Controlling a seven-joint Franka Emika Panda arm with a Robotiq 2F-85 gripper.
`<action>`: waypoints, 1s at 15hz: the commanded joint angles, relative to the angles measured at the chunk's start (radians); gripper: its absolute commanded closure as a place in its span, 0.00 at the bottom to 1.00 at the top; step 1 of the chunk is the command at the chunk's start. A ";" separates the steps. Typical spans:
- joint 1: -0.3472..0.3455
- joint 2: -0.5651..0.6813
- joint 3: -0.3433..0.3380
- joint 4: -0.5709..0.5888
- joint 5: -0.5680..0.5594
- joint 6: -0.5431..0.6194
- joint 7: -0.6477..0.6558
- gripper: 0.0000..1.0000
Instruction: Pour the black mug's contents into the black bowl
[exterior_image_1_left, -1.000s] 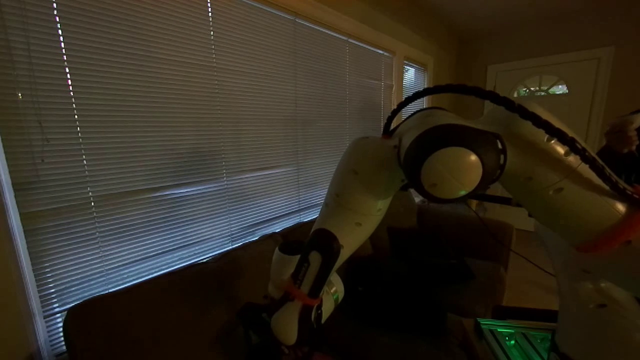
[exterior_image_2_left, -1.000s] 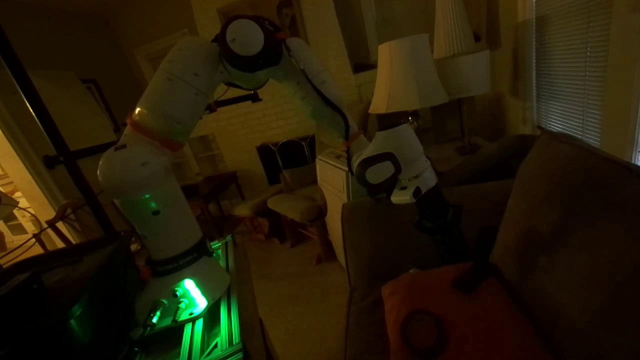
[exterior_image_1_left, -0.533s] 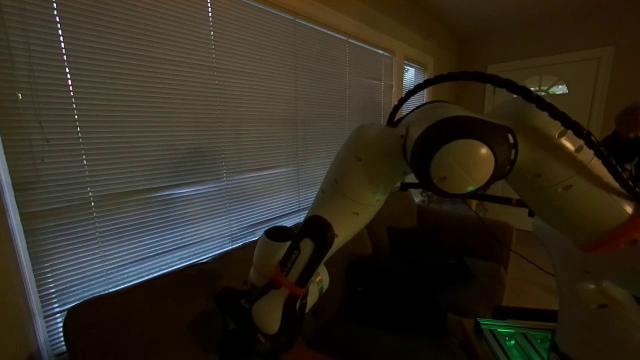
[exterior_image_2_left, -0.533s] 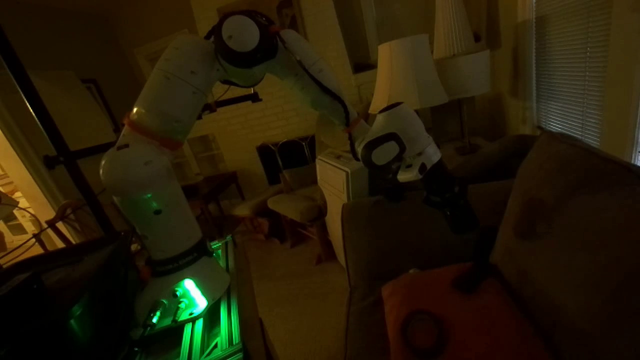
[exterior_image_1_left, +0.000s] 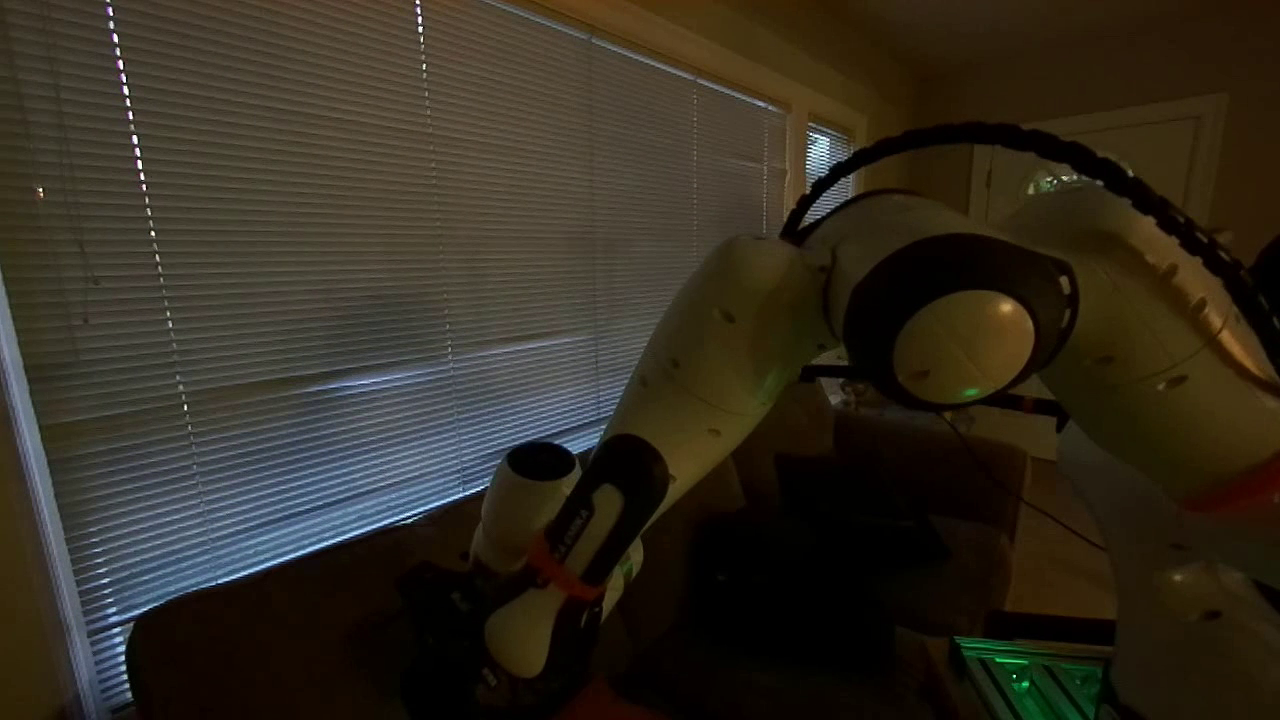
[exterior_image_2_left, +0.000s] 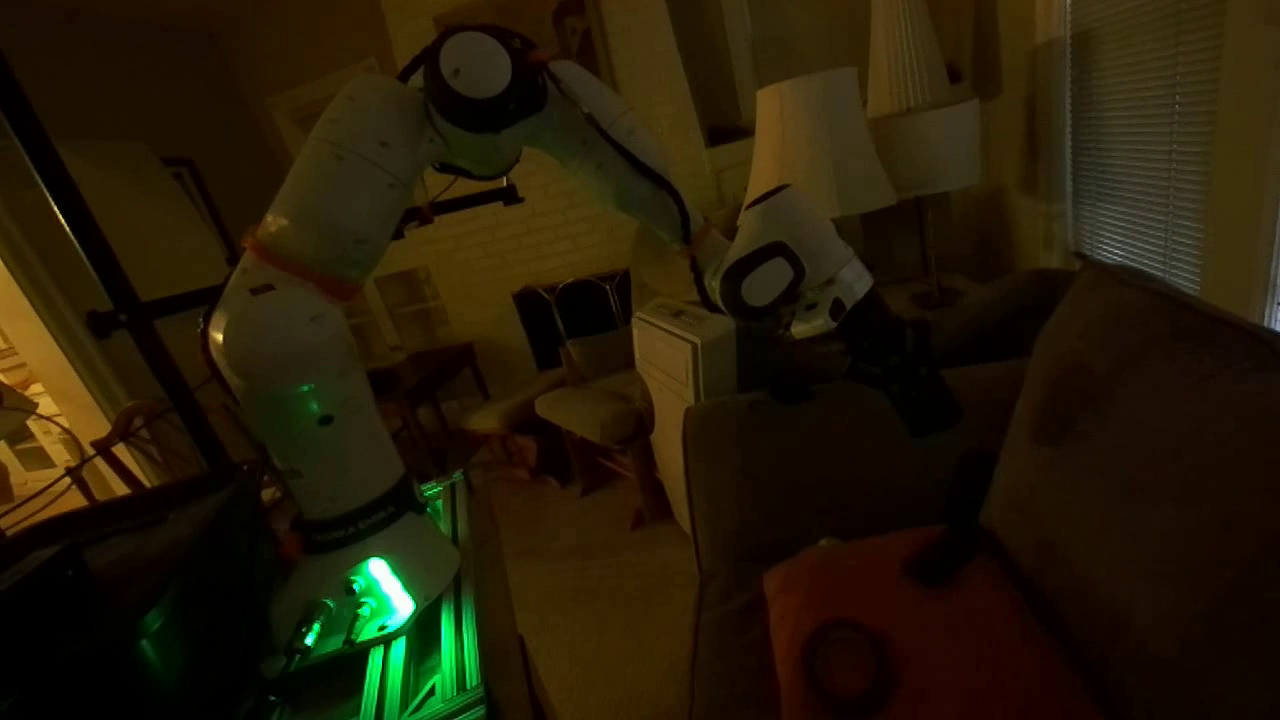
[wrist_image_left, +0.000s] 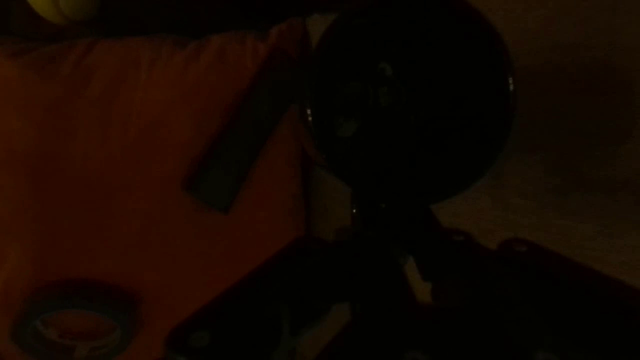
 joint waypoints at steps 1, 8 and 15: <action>-0.020 -0.002 0.018 -0.002 -0.036 0.004 0.022 0.80; -0.001 0.014 0.015 0.007 -0.068 -0.002 0.013 0.95; 0.043 -0.006 0.078 0.027 -0.181 -0.028 -0.064 0.95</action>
